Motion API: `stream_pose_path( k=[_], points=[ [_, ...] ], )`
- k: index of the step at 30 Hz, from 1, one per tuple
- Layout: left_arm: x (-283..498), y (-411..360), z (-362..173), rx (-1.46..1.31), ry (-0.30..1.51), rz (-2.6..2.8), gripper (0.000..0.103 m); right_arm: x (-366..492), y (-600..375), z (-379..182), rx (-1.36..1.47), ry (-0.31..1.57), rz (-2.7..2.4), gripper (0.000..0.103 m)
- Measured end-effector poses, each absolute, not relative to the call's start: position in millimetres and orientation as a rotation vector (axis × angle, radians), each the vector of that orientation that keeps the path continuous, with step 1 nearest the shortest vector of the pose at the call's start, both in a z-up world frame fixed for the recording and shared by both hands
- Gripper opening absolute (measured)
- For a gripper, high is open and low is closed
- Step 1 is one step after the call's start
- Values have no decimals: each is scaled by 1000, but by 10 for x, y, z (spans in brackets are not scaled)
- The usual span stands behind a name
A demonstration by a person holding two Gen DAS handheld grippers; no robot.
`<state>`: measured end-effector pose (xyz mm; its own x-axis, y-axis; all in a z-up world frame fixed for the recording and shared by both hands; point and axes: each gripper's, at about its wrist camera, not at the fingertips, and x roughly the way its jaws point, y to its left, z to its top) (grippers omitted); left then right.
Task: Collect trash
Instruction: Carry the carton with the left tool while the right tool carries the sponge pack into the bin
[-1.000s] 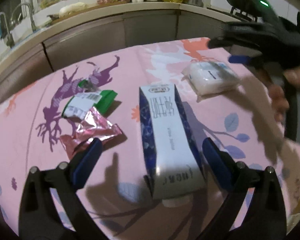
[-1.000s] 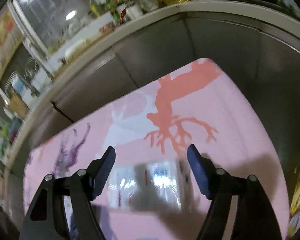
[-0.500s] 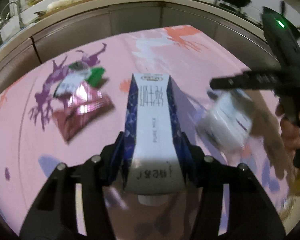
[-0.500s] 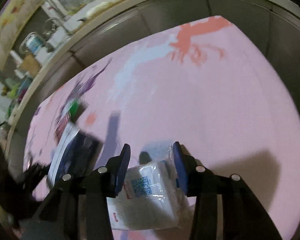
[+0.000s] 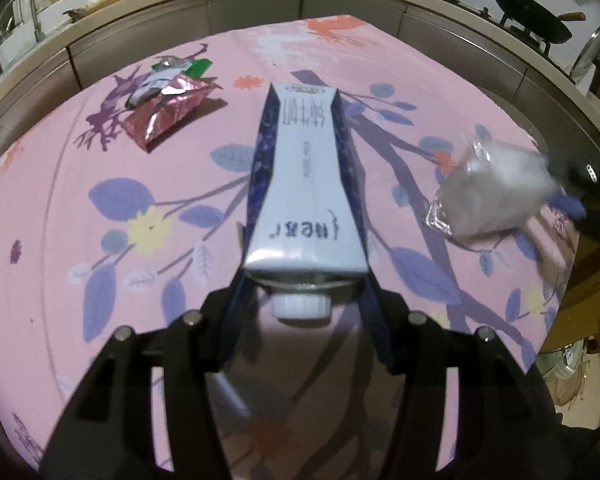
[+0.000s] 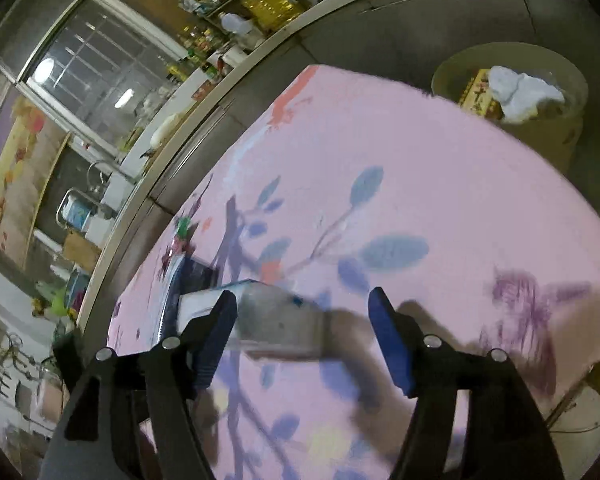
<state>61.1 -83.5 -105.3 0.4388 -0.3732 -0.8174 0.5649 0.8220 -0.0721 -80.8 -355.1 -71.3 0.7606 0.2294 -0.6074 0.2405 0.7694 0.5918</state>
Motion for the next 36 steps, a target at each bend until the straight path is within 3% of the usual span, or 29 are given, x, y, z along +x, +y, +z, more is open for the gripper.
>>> stream_pose_path(
  k=[5,7,12,18,23,24,26,28,29,31,32,36],
  points=[
    [611,-804,-1029,219,957,-584,54,-832,-3321,-670,612,762,38,65],
    [579,-759,-987,220,942,-570,70,-800,-3126,-687,521,817,87,65],
    [532,-630,-761,199,868,-532,88,-944,-2815,-695,317,854,158,65],
    [684,-830,-719,245,872,-531,88,-1031,-2747,-705,139,820,189,81],
    [818,-1129,-819,349,887,-499,88,-1001,-2503,-800,-158,774,215,87],
    [851,-1170,-846,364,891,-491,88,-972,-2431,-849,-244,759,237,89],
    [914,-1219,-900,385,905,-471,77,-901,-2370,-956,-348,749,254,89],
    [970,-1221,-967,383,938,-475,51,-791,-2416,-1040,-349,751,287,89],
    [992,-1196,-980,362,945,-482,51,-735,-2480,-1041,-297,756,313,89],
    [1020,-1166,-996,339,960,-484,51,-650,-2596,-1045,-188,777,363,73],
    [1020,-1171,-997,335,966,-485,51,-643,-2647,-1029,-140,770,374,70],
    [1037,-1315,-900,322,964,-532,51,-653,-3010,-962,76,715,359,66]
  ],
)
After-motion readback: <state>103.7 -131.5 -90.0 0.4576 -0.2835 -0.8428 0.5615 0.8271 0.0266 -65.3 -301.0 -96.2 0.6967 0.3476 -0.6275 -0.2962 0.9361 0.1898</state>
